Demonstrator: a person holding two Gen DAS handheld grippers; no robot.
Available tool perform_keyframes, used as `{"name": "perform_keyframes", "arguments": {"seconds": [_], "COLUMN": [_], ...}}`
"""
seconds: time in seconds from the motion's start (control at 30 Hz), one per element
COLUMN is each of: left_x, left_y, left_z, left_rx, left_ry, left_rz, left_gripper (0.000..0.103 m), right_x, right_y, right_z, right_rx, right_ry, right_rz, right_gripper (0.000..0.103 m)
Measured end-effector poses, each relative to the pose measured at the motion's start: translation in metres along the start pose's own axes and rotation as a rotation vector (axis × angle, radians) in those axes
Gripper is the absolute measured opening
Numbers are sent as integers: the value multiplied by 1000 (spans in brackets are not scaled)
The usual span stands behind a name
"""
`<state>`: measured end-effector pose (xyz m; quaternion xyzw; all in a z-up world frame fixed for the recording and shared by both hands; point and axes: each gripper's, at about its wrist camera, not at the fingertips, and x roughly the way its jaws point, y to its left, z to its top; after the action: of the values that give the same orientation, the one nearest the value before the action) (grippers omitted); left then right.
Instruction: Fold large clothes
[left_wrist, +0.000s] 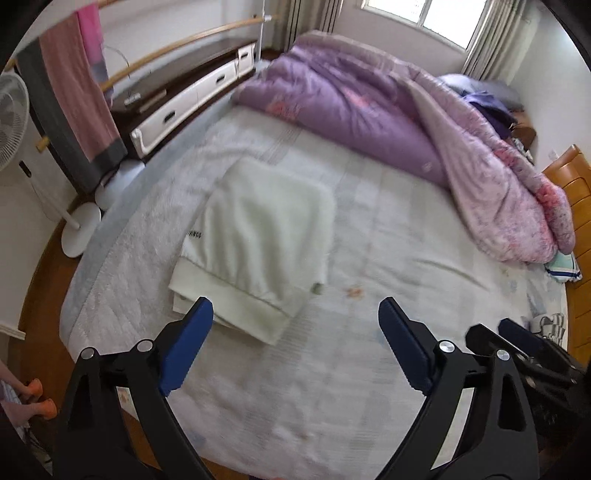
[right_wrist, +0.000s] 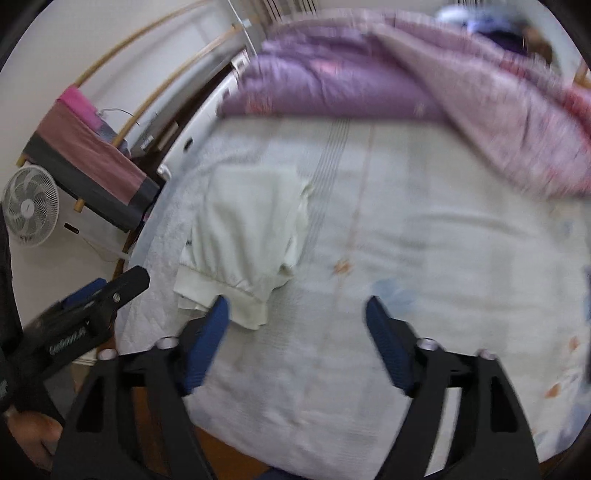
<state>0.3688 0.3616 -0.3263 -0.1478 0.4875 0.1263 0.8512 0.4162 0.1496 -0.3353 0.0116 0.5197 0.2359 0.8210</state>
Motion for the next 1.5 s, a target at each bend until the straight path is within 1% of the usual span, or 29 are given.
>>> {"name": "perform_keyframes", "arguments": {"seconds": [0.07,0.1,0.13,0.17,0.23,0.33,0.43,0.53,0.6,0.7,0.87,1.0,1.17,1.27,1.33,1.4,1.5], "left_x": [-29,-40,-52,-63,-91,-127,-161,-193,-214,-239,-270,-292,-320,-336,-348,-359,-369], "left_y": [-27,-38,-51,-61,-86,-118,-144,-166,-180,-197,-215,-217,-206,-197,-189,-181,-173], "left_z": [-7,-7,-10,-15,-29,-53,-76,-97,-110,-127,-148,-160,-170,-174,-178,-181,-184], "left_rx": [20,29,39,45,75,111,125,136,144,177,220,239,273,299,311,313,310], "left_ry": [-37,-49,-61,-75,-103,-155,-205,-228,-244,-256,-273,-298,-337,-348,-374,-396,-402], "left_rz": [-3,-7,-12,-19,-32,-2,-14,-28,-40,-53,-69,-91,-92,-95,-91,-94,-112], "left_gripper": [91,92,93,94,94,95,95,97,97,97,97,97,98,98,98,98,98], "right_x": [-39,-51,-67,-78,-113,-159,-200,-240,-260,-291,-333,-357,-377,-385,-390,-398,-405], "right_y": [-13,-18,-25,-30,-45,-59,-70,-77,-82,-88,-89,-83,-66,-55,-45,-33,-23], "right_z": [-7,-9,-13,-16,-25,-43,-64,-86,-97,-112,-131,-145,-164,-172,-178,-184,-189], "right_rx": [-35,-45,-54,-58,-62,-88,-126,-154,-147,-129,-119,-109,-84,-64,-60,-63,-56], "right_ry": [-52,-67,-84,-95,-128,-170,-201,-238,-244,-265,-333,-365,-397,-406,-416,-435,-454], "right_rz": [-17,-18,-16,-18,-11,-20,-53,-60,-50,-56,-110,-139,-156,-149,-150,-175,-194], "right_gripper": [78,84,86,86,87,87,91,93,94,94,95,95,95,95,95,95,95]}}
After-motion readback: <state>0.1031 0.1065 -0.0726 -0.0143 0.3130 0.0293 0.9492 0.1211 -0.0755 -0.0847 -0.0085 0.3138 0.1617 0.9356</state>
